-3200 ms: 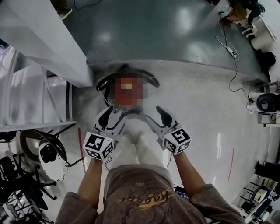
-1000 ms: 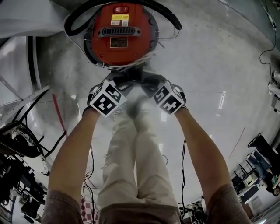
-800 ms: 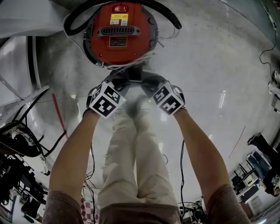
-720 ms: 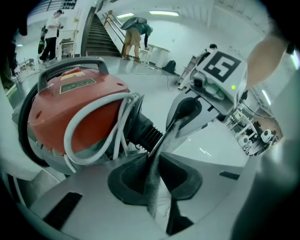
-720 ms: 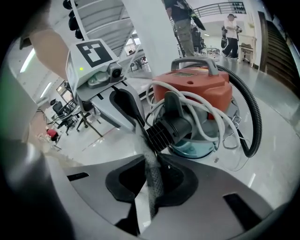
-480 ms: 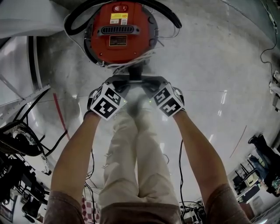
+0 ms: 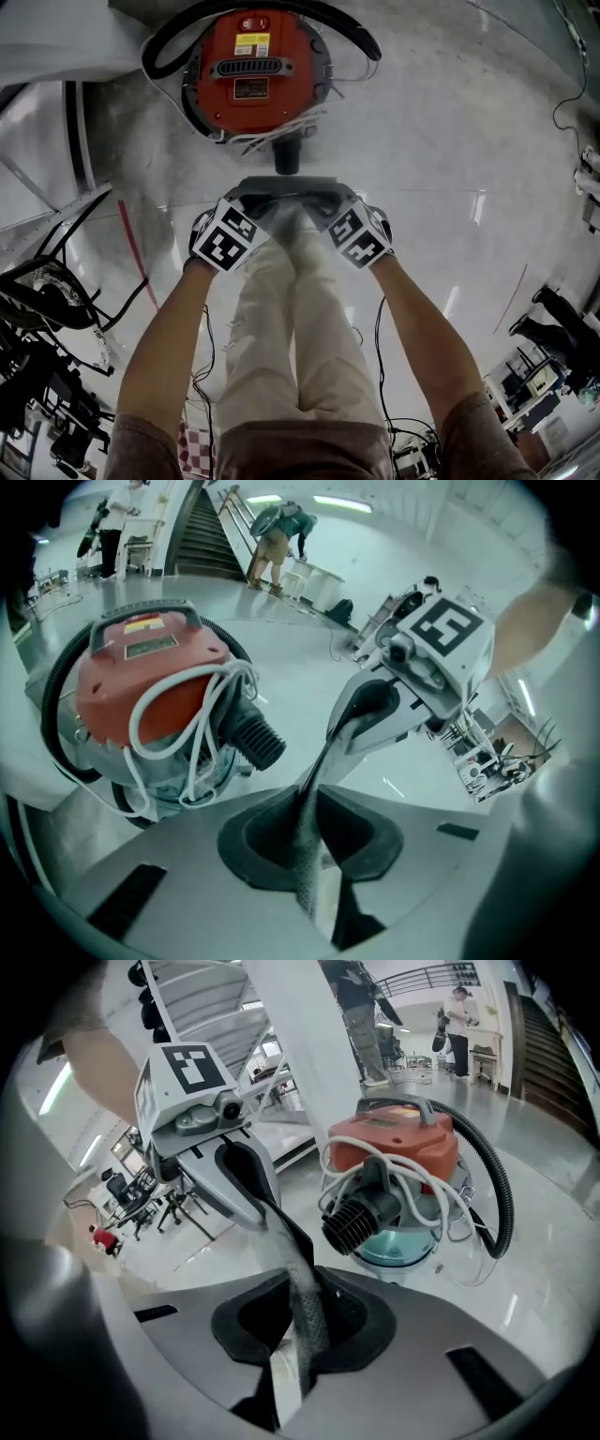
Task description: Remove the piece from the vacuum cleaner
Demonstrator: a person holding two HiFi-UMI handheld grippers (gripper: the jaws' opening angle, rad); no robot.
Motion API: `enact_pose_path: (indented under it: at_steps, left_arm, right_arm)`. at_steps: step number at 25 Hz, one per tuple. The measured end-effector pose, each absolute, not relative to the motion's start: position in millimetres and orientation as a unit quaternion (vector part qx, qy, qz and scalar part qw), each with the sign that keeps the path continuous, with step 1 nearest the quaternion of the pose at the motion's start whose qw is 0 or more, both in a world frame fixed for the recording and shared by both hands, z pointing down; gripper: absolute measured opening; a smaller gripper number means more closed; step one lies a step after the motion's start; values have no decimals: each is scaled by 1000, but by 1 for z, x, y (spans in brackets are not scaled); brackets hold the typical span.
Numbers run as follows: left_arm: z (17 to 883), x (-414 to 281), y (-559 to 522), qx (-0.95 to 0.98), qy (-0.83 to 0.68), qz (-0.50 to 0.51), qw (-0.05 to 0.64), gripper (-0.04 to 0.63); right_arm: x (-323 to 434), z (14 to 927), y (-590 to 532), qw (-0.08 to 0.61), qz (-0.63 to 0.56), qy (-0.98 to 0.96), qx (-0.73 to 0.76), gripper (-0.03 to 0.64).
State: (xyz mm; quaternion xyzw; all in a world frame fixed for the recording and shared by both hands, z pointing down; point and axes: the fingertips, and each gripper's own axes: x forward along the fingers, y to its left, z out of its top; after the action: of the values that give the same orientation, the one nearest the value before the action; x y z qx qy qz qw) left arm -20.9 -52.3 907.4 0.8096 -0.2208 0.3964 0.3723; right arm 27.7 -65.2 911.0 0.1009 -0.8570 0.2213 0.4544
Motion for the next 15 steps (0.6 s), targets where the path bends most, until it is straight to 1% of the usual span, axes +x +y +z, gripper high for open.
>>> enact_pose_path:
  at_steps: [5,10,15]
  left_arm:
    - [847,-26,-55,805,-260,368,385,57]
    - [753,-31,-68,808,-296,349,371,58]
    - [650,-50,-113,830,-309,318,337,66]
  right_arm:
    - [25,850,-65,425,232,-864,136,40]
    - [22,757,-78,390,251,-869,172,43]
    - [4,656,-124,336,211,-897,194,46]
